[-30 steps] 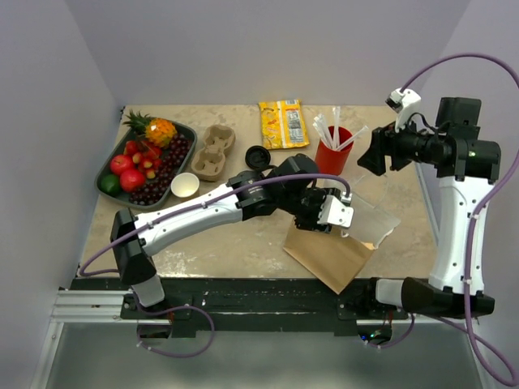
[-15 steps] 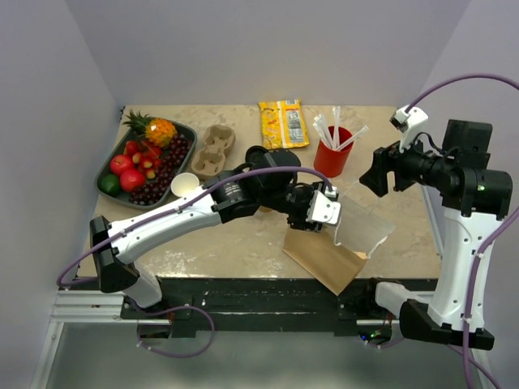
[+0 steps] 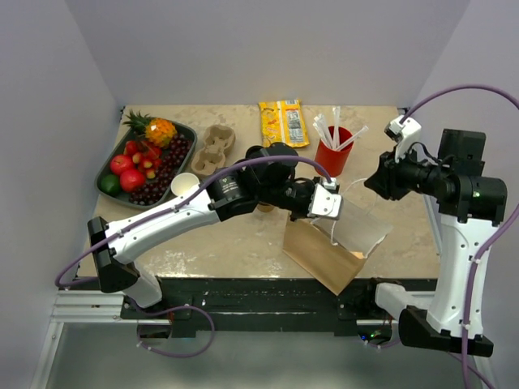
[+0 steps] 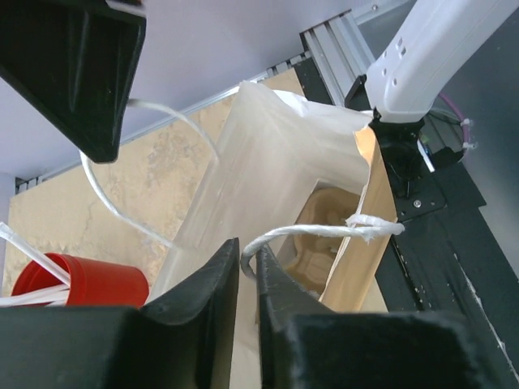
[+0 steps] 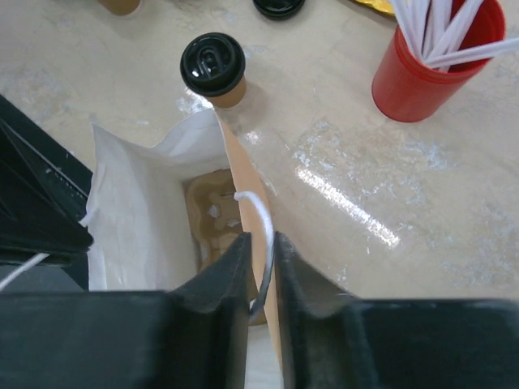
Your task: Pack the takeout coffee
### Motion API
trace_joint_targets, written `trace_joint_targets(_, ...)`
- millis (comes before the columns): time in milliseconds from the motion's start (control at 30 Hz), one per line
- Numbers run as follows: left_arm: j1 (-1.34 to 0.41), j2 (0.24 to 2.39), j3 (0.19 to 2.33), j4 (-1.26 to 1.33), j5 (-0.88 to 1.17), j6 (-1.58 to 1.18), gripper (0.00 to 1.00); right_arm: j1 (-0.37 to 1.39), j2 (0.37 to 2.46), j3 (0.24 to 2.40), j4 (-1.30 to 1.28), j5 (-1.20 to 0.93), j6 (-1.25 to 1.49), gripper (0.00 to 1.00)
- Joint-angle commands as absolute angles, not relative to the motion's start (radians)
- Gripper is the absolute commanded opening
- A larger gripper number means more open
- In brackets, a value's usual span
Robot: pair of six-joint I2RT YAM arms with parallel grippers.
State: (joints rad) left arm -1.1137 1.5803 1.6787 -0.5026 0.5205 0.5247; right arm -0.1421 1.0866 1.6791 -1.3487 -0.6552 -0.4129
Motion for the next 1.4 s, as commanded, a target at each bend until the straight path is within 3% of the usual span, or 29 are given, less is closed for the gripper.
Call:
trace_joint_targets(0,-1.109,1.574,1.761,-0.483,0.557,0.525,0.11,-0.133,1.152,1.632,-1.404,-0.776,-0.465,0.04)
trace_joint_targets(100,-1.106,1.578,1.782,-0.498,0.554,0.543,0.0,-0.133,1.228,1.687,-1.404,-0.816,-0.439,0.0)
trace_joint_targets(367,-1.046,1.583,1.861,-0.407,0.43,0.514,0.0,-0.133,1.322,2.104,-1.189,-0.729,-0.407,0.0)
trace_joint_targets(467,-1.055,1.61,1.865,-0.458,0.411,0.52,0.0,-0.133,1.286,1.989,-1.129,-0.718,-0.417,0.0)
trace_joint_targets(567,-1.068,1.588,1.918,-0.402,0.443,0.43,0.0,-0.133,1.296,2.071,-1.181,-0.723,-0.396,0.0)
trace_joint_targets(667,-1.138,1.588,1.974,-0.432,0.518,0.422,0.0,-0.133,1.212,1.876,-0.948,-0.468,-0.343,0.0)
trace_joint_targets(733,-1.16,1.604,1.913,-0.393,0.343,0.429,0.0,-0.133,1.199,1.877,-0.981,-0.55,-0.356,0.0)
trace_joint_targets(800,-1.093,1.64,1.849,-0.316,0.168,0.488,0.0,-0.135,1.256,2.032,-1.087,-0.795,-0.383,0.0)
trace_joint_targets(833,-1.057,1.69,1.885,-0.33,0.198,0.489,0.0,-0.133,1.264,2.072,-1.072,-0.864,-0.312,0.0)
trace_joint_targets(900,-1.0,1.73,2.013,-0.428,0.39,0.425,0.0,-0.135,1.249,2.045,-0.958,-0.725,-0.191,0.0)
trace_joint_targets(967,-1.02,1.721,2.155,-0.379,0.42,0.351,0.0,-0.133,1.213,1.975,-0.861,-0.52,-0.227,0.0)
trace_joint_targets(1100,-1.08,1.635,1.964,-0.233,0.244,0.444,0.0,-0.135,1.242,2.031,-0.919,-0.667,-0.231,0.0)
trace_joint_targets(1367,-1.078,1.663,1.962,-0.272,0.278,0.411,0.0,-0.133,1.221,1.924,-0.827,-0.657,-0.199,0.0)
